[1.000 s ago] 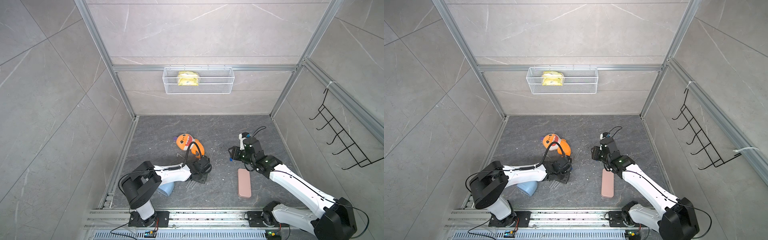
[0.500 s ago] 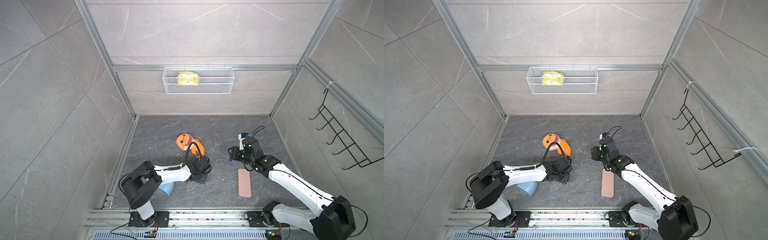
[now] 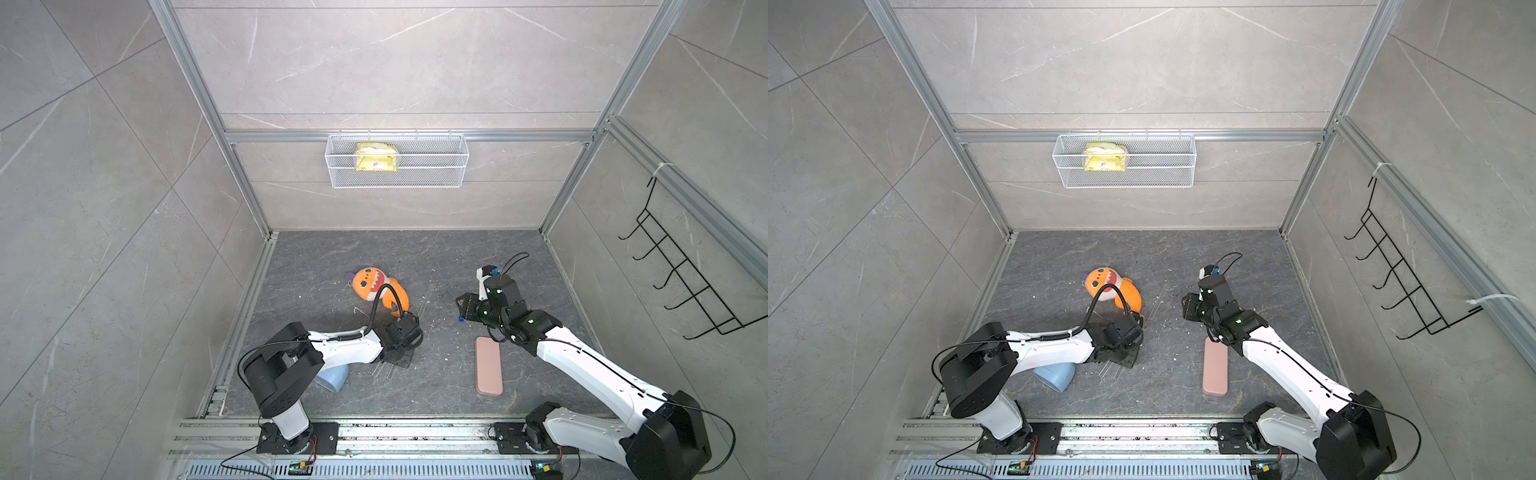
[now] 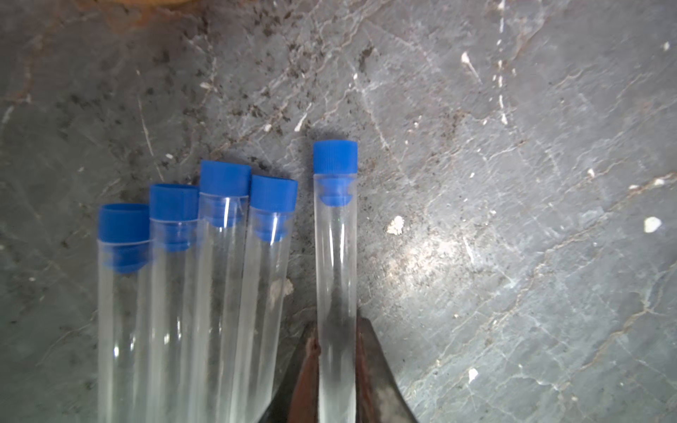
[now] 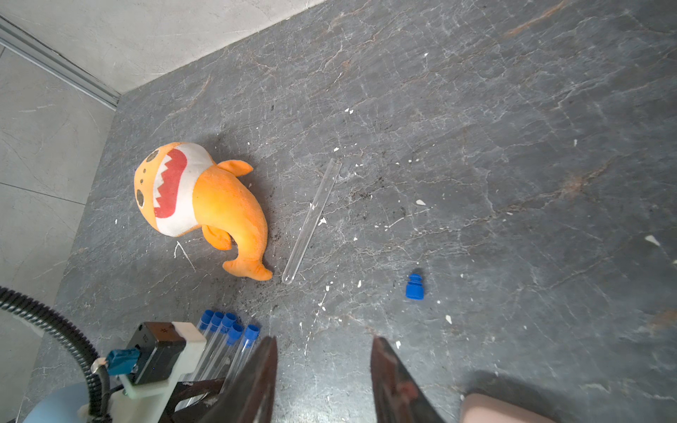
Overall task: Remove stoppers from test tubes
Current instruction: Pick up the test tube at the center of the board.
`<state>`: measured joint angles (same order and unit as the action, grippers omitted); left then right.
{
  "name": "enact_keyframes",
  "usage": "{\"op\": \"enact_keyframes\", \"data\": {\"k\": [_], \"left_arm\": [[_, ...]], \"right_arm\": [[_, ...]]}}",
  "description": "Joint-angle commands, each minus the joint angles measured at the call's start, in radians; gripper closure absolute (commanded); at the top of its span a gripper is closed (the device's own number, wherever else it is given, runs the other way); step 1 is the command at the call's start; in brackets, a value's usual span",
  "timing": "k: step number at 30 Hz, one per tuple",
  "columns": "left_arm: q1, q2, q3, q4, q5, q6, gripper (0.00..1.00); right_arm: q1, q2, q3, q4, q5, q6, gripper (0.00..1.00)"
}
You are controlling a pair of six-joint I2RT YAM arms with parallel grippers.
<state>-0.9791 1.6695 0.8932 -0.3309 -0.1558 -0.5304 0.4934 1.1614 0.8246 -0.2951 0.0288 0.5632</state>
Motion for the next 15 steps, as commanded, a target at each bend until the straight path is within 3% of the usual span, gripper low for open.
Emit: {"op": "enact_keyframes", "data": {"k": [1,15], "left_arm": [[0.004,-0.009,-0.014,-0.037,-0.008,0.014,0.85],[-0.004,-0.177,0.042,-0.025,-0.062,0.122,0.87]], "right_arm": [[0.005,-0.009,0.017,-0.001,-0.004,-0.014,0.55],[0.005,-0.071,0.029,-0.018,-0.010,-0.005,0.55]]}}
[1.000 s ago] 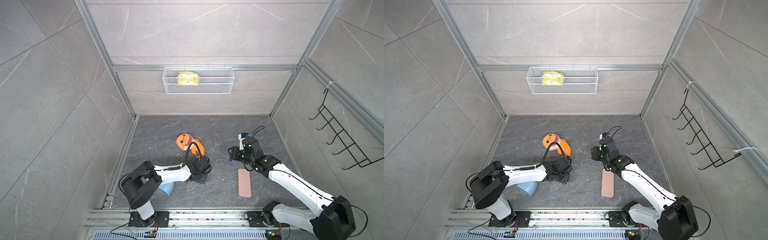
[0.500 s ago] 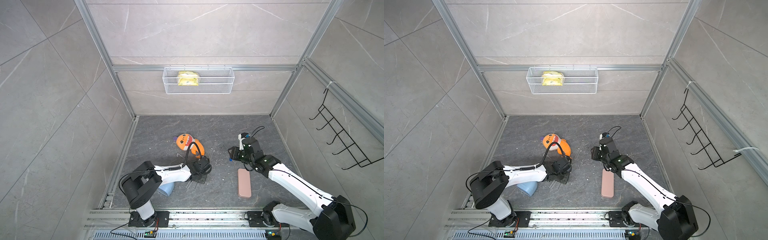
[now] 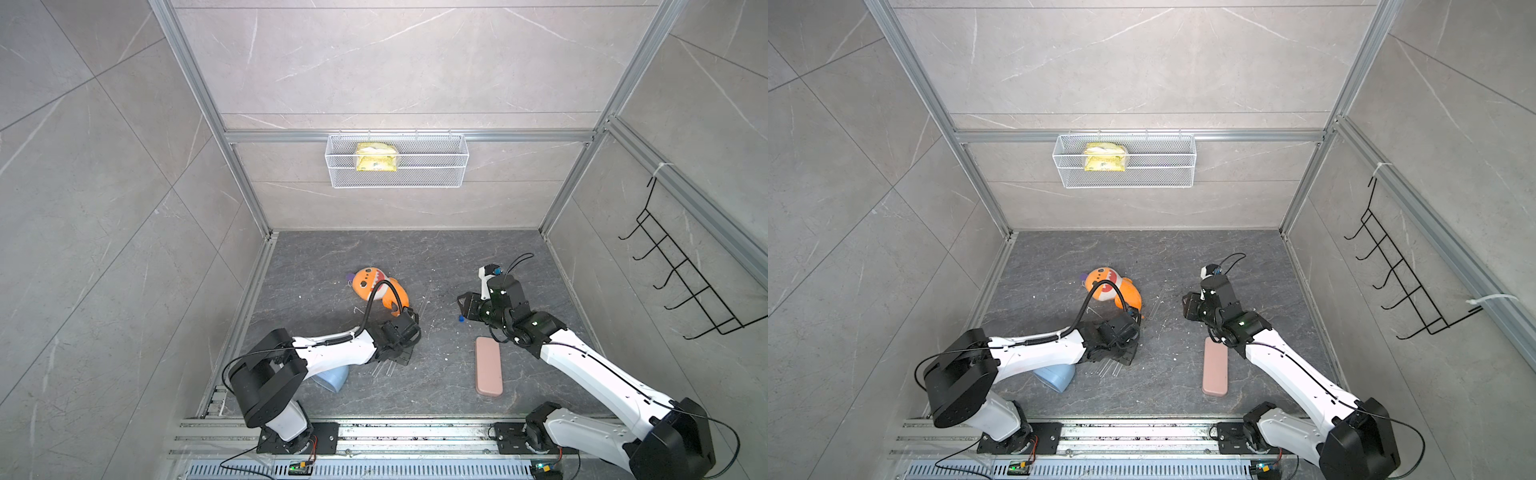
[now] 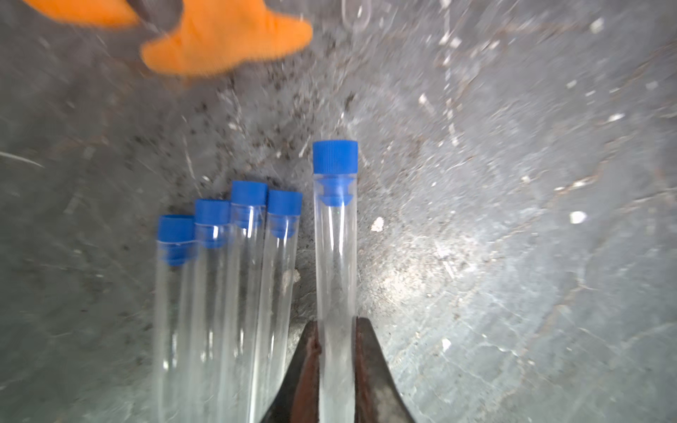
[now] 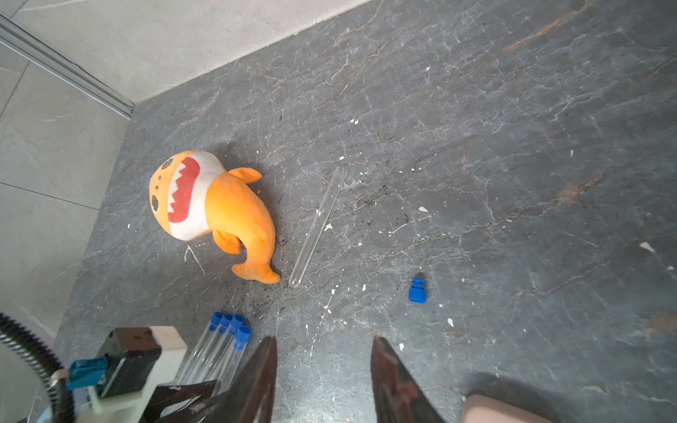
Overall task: Remove stoppers from test tubes
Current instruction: Pick up the test tube at the center of the board.
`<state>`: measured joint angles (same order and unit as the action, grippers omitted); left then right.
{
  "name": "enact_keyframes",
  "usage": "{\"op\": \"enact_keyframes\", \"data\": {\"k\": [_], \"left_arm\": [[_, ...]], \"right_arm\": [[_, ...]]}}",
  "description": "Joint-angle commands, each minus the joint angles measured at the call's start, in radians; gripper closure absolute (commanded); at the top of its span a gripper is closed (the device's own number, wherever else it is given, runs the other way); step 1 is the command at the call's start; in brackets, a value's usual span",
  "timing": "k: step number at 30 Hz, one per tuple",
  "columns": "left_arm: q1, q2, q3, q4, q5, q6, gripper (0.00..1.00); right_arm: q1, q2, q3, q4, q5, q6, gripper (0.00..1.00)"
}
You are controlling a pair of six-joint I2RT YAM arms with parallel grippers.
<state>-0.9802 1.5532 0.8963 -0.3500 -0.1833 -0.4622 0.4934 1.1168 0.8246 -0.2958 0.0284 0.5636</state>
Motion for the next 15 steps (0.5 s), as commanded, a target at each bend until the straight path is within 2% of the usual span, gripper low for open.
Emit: {"op": "enact_keyframes", "data": {"k": [1,9,15], "left_arm": [[-0.002,-0.071,0.045,-0.004,-0.041,0.069,0.87],[-0.002,-0.130,0.093,0.065,-0.063,0.227,0.87],[-0.001,-0.107,0.115,0.177,-0.041,0.323,0.88]], "right_arm": [[0.005,-0.034,0.031,-0.017,-0.011,-0.003,0.55],[0.005,-0.116,0.101,-0.057,-0.059,0.010,0.54],[0.006,-0.105,0.123,-0.028,-0.127,0.029,0.54]]}}
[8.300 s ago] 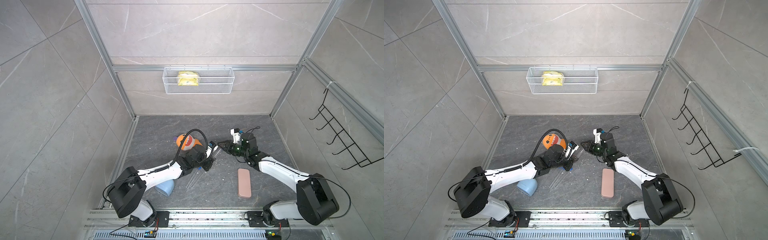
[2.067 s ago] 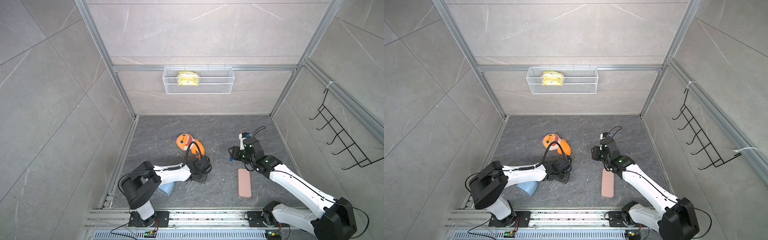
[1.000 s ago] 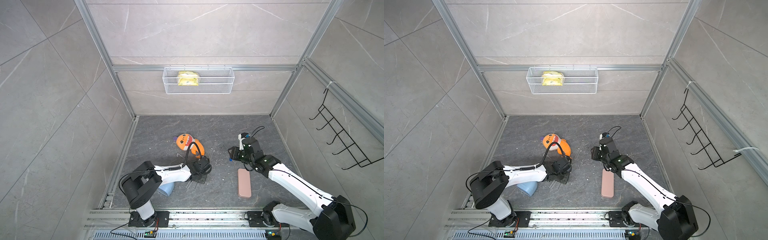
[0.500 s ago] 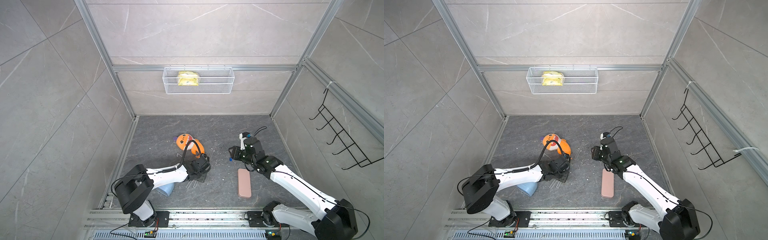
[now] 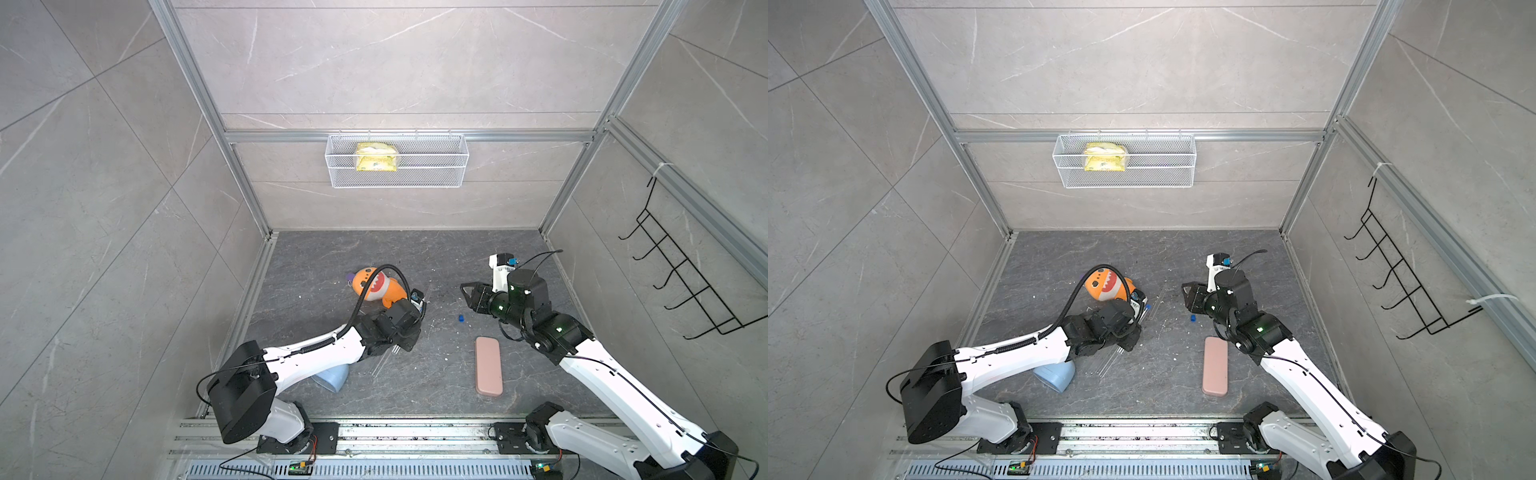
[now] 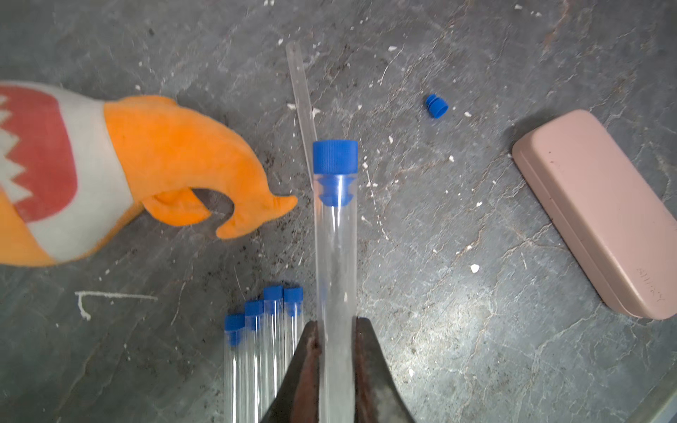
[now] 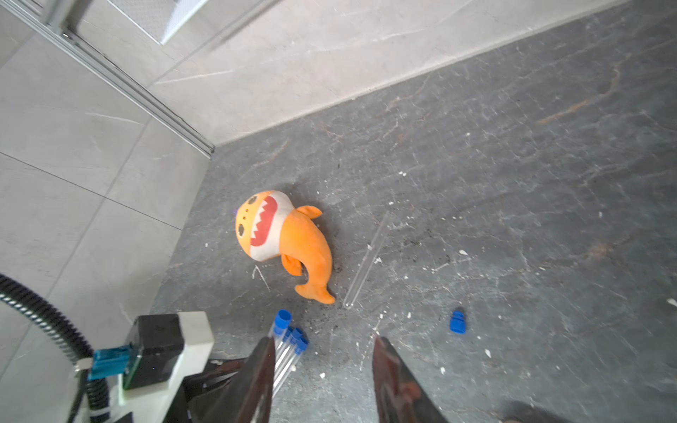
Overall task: Remove stoppers from test tubes
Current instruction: Pick up the test tube at the center of the board, then open the stopper on the test tube.
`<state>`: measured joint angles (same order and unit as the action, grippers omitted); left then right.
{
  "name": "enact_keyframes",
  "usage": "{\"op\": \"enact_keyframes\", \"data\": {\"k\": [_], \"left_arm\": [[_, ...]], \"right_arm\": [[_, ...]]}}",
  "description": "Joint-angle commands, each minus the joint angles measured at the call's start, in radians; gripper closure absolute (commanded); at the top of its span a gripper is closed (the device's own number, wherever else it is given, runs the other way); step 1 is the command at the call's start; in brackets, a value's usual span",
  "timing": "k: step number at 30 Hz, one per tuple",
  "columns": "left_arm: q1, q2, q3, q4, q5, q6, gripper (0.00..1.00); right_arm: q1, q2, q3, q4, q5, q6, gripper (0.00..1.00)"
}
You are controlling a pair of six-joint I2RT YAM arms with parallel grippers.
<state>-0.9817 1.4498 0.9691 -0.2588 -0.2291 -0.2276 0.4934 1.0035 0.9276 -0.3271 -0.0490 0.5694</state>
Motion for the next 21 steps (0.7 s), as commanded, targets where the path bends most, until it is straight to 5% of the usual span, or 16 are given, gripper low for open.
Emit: {"op": "enact_keyframes", "data": {"k": [1,21], "left_arm": [[0.001,0.002,0.041,0.109,0.017,0.102,0.87],[0.001,0.011,0.011,0.317,0.108,0.178,0.89]], "right_arm": [[0.005,0.015,0.019,0.017,-0.068,0.034,0.53],[-0.063,0.232,-0.032,0.303,-0.292,0.220,0.49]]}}
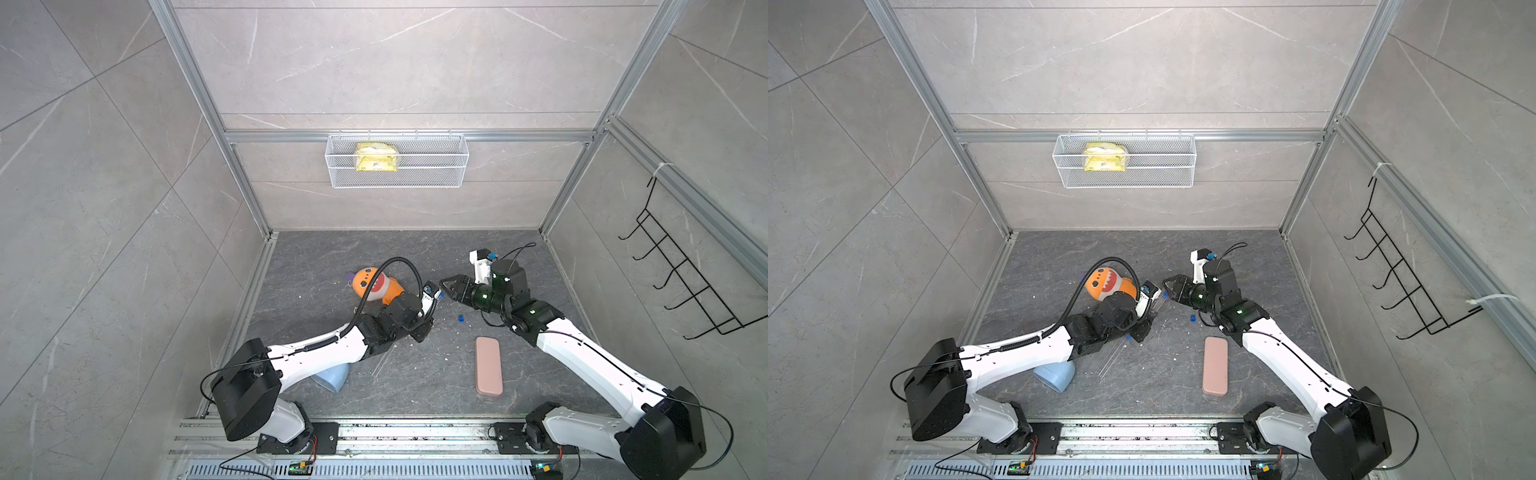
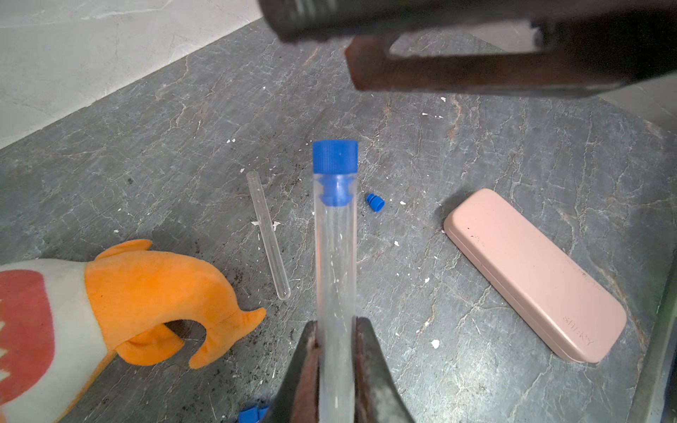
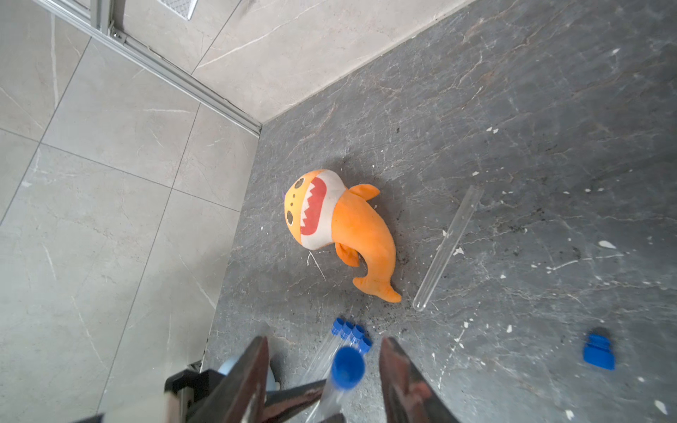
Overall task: Remove stoppers from test tubes
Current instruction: Open the stopper on the test tube.
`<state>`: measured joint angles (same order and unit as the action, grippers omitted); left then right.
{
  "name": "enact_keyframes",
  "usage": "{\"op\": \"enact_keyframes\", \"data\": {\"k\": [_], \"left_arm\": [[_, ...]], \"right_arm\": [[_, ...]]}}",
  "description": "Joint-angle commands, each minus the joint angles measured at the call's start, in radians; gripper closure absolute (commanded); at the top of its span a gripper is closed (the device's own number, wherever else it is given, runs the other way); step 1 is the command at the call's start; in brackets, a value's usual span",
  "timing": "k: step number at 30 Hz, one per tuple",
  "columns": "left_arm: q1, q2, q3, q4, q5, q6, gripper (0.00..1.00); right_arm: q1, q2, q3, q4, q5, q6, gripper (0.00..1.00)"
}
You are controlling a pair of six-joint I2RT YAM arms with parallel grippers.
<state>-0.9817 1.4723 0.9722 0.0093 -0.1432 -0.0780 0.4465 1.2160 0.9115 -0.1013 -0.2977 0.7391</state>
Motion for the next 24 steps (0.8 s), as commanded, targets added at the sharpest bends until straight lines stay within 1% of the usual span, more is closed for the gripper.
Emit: {"op": "enact_keyframes", "data": {"k": [1,8,15,24], "left_arm": [[0.000,-0.013,0.007,0.052,0.022,0.029,0.89],[0.002,-0.013,0.006,0.052,0.017,0.035,0.90],[0.014,-0.016,0.006,0.052,0.008,0.047,0.90],[0.018,-0.007,0.009,0.058,0.015,0.043,0.91]], "right_arm": [[-0.018,0.032,-0.013,0.087,-0.054,0.055,0.50],[-0.020,0.101,-0.006,0.133,-0.121,0.083,0.56],[-0.020,0.132,0.000,0.130,-0.145,0.085,0.60],[-0.019,0.146,-0.013,0.161,-0.161,0.098,0.68]]}}
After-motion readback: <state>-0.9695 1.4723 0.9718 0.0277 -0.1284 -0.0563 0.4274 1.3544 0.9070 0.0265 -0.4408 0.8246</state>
